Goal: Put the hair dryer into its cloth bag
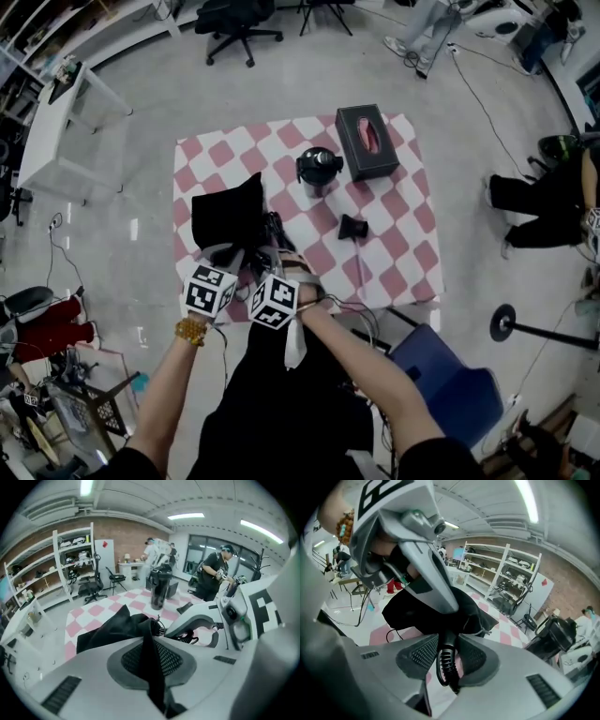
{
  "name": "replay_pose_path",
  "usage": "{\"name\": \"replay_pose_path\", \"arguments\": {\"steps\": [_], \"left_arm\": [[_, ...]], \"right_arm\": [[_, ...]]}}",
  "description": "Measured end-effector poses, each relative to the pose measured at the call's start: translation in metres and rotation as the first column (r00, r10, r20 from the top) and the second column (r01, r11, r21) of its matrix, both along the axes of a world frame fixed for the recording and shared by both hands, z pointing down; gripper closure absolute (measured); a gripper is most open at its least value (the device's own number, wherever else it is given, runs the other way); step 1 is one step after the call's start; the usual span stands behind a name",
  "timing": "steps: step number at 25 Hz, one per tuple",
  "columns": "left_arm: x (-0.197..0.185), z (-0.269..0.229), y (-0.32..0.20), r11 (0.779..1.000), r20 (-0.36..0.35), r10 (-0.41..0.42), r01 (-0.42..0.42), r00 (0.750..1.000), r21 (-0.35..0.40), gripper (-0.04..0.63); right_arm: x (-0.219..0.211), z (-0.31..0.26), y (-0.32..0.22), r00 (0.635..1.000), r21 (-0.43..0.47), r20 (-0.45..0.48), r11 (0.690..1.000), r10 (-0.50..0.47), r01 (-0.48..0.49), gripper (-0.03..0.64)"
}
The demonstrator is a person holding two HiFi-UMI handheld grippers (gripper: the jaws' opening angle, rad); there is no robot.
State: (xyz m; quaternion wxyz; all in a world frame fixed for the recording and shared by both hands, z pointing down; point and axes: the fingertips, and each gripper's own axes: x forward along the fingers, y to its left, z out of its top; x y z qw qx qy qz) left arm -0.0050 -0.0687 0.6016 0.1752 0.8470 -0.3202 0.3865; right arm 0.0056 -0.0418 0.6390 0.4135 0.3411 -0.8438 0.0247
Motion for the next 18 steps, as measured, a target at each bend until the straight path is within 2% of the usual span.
{"name": "replay_pose_path", "arguments": {"steps": [2,4,7,10,12,13,15,17,18], "left_arm": [[-0.001,-0.001,-0.002,0.998,0.018,0.000,-0.001,1.000,0.061,0.563],[-0.004,0.005,0.000,0.988,0.093,0.038,-0.052,0.995,0.148,0.561],[-0.007,0.015,0.008,0.971,0.174,0.102,-0.136,0.979,0.196,0.561],[-0.012,0.013,0.017,0.970,0.164,0.135,-0.165,0.977,0.181,0.559],[-0.019,0.006,0.017,0.969,0.159,0.138,-0.166,0.978,0.184,0.554],[-0.022,0.003,0.016,0.967,0.161,0.140,-0.170,0.977,0.190,0.546],[-0.026,-0.002,0.016,0.961,0.169,0.156,-0.189,0.973,0.200,0.525],[-0.026,-0.005,0.020,0.952,0.188,0.186,-0.224,0.964,0.208,0.511],[-0.026,-0.006,0.024,0.946,0.205,0.204,-0.247,0.957,0.210,0.506]], "right_arm": [[-0.002,0.003,0.000,0.999,0.002,-0.043,1.000,0.020,-0.020,0.482],[-0.002,0.014,0.001,0.995,0.008,-0.090,0.999,0.032,-0.031,0.480],[0.000,0.032,0.008,0.992,0.031,-0.122,0.999,-0.038,0.042,0.472],[0.007,0.027,0.032,0.974,0.063,-0.087,0.975,-0.209,0.215,0.445],[0.024,0.012,0.037,0.973,0.061,0.004,0.972,-0.229,0.228,0.430],[0.038,0.006,0.031,0.981,0.039,0.068,0.983,-0.180,0.178,0.417],[0.068,0.004,0.007,0.983,-0.058,0.183,0.998,0.005,0.006,0.414],[0.087,0.018,-0.018,0.954,-0.200,0.238,0.970,0.183,-0.136,0.405],[0.088,0.029,-0.026,0.939,-0.268,0.248,0.948,0.239,-0.171,0.396]]}}
